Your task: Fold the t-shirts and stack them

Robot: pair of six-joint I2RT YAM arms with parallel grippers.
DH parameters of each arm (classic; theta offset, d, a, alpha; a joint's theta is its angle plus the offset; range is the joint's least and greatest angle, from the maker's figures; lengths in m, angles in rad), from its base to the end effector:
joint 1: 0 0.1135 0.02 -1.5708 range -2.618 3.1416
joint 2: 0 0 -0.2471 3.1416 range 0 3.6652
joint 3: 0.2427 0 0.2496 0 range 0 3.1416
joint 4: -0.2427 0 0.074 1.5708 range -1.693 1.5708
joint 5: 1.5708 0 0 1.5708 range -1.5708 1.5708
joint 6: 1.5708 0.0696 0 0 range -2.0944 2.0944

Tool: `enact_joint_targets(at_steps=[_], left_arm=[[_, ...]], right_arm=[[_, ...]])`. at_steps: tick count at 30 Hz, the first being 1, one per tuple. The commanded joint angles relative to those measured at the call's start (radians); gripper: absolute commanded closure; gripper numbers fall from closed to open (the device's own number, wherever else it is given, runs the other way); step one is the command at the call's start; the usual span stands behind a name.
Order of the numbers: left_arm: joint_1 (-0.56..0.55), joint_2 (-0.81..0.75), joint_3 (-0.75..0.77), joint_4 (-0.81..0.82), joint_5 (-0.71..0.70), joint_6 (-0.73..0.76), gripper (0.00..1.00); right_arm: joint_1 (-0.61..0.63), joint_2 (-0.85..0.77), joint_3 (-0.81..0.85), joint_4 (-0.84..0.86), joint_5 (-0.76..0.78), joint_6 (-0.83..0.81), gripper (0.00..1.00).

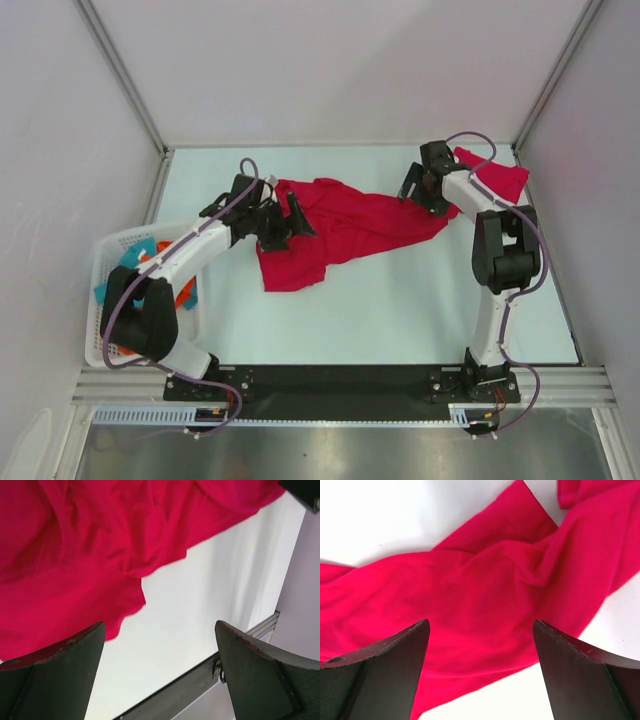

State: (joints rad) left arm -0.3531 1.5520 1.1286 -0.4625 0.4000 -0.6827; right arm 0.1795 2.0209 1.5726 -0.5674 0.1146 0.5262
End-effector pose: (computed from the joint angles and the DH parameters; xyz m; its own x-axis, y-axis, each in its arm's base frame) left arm 0.3174 -0.1459 0.2087 -0.9106 -0.2837 -0.3005 -0.0320 0.7734 -0.6331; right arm 0.4415 0.0720 0.1634 -0.7824 0.3651 -0.5045 0.3179 0.9308 0.1807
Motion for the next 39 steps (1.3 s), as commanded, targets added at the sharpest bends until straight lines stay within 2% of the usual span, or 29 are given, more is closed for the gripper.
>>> enact_joint_targets(at_steps=[1,9,20,24,29,39], left_arm=[[-0.032,-0.107,-0.072,0.056,0.028,-0.017,0.04],[-0.096,-0.167,-0.145,0.059,-0.009,-0.009,0.05],[-0.155,-0.122,-0.213,0.130,-0.038,-0.006,0.09],[-0.161,-0.099,-0.231,0.160,-0.029,-0.008,0.11],[-0.167,-0.069,-0.240,0.194,-0.023,-0.009,0.19],[-0.167,-0.024,-0.242,0.189,-0.070,0.028,0.18]], right_arm=[[0.018,0.035,0.052,0.001,-0.003,0.026,0.10],[0.061,-0.010,-0.009,-0.009,0.042,0.028,0.10],[0.173,-0.267,-0.233,0.008,0.102,0.047,0.09],[0.189,-0.310,-0.269,0.009,0.108,0.054,0.09],[0.198,-0.309,-0.267,-0.005,0.123,0.049,0.09],[0.198,-0.269,-0.253,-0.008,0.125,0.049,0.09]])
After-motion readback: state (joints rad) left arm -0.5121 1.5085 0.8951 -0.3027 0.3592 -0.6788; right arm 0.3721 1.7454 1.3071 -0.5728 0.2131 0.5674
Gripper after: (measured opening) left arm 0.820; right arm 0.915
